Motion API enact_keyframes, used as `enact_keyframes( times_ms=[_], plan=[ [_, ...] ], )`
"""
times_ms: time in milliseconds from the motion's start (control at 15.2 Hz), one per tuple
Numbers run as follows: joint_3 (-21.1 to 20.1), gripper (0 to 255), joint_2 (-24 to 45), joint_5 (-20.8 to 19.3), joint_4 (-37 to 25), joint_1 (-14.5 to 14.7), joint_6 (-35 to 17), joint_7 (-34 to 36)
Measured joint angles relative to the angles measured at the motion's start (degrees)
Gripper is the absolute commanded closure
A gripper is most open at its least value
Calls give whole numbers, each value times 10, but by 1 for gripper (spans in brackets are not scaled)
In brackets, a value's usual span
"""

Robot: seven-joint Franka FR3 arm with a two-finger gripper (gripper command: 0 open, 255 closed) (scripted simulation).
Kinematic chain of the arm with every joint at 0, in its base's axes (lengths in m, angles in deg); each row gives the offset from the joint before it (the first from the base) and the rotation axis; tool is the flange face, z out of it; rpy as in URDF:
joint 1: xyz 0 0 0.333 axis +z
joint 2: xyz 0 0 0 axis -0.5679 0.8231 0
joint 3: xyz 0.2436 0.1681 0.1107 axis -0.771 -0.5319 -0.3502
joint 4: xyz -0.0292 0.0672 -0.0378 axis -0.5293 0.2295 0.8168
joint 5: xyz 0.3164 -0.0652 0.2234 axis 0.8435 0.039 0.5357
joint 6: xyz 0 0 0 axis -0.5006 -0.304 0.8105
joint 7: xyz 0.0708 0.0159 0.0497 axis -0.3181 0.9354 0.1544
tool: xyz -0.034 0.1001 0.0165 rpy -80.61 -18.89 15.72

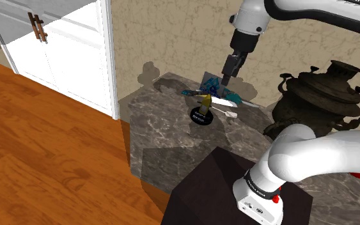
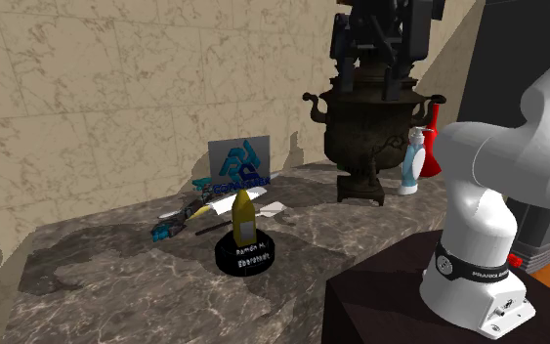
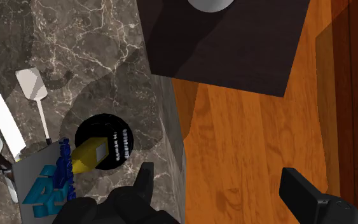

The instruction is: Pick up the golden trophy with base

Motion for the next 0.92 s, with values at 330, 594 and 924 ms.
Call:
enact_keyframes(
  times_ms=[330,594,924],
  plan=[
    [27,0,36,-17,0,-10,-38,-29],
    [63,0,95,-34,-12,-22,-88,-66],
    [107,0,172,-47,-46,-34,-136,-116]
  ],
)
